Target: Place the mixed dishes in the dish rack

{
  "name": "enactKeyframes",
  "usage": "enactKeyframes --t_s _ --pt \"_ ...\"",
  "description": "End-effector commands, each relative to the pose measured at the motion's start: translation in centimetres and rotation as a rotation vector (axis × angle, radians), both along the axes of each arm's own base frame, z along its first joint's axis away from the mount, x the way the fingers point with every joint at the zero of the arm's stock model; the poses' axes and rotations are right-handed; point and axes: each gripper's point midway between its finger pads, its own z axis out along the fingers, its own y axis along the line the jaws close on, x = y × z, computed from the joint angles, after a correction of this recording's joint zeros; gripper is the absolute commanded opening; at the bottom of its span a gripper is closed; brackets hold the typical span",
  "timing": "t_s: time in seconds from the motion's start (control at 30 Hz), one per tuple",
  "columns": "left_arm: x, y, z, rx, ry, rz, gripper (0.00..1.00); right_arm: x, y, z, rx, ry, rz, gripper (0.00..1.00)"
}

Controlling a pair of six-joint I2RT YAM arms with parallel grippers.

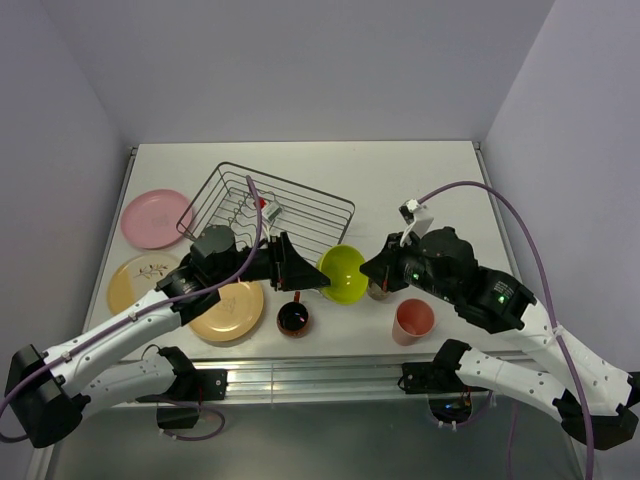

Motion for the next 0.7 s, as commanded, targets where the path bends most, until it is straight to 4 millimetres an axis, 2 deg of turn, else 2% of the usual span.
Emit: enactKeyframes --t_s 0.0,0.13,0.23,0.33,0.37,0.4,0.53,0.67 --pt "-1.1 0.3 3.0 -0.101 -0.071 -0.053 0.78 0.8 -0.2 0.2 0.005 -0.024 -0.031 0.0" --pt "-0.9 0.4 2.8 -0.09 -0.067 -0.042 0.7 0.9 -0.2 0.2 0.008 -0.028 -0.035 0.0" --pt "-0.5 0.5 2.6 -0.08 -0.069 -0.024 0.53 1.0 -0.2 0.0 0.002 -0.026 -0.041 0.0" --pt "-0.1 0.5 2.0 -0.053 -0.062 -0.006 0.26 1.3 -0.2 -0.1 -0.01 -0.027 -0.047 0.0" --pt "0.2 0.5 1.7 -0.039 -0.054 0.001 0.05 1.4 -0.2 -0.1 -0.011 -0.028 -0.051 0.0" --pt "0.3 0.4 1.6 -0.031 -0.051 0.003 0.0 1.5 -0.2 -0.2 -0.021 -0.027 -0.055 0.0" --pt "0.6 0.4 1.2 -0.019 -0.046 0.013 0.0 2.0 -0.3 0.0 -0.022 -0.035 -0.07 0.02" --pt "1.1 0.8 1.1 -0.01 -0.059 0.044 0.0 2.2 -0.2 0.1 -0.023 -0.037 -0.071 0.15"
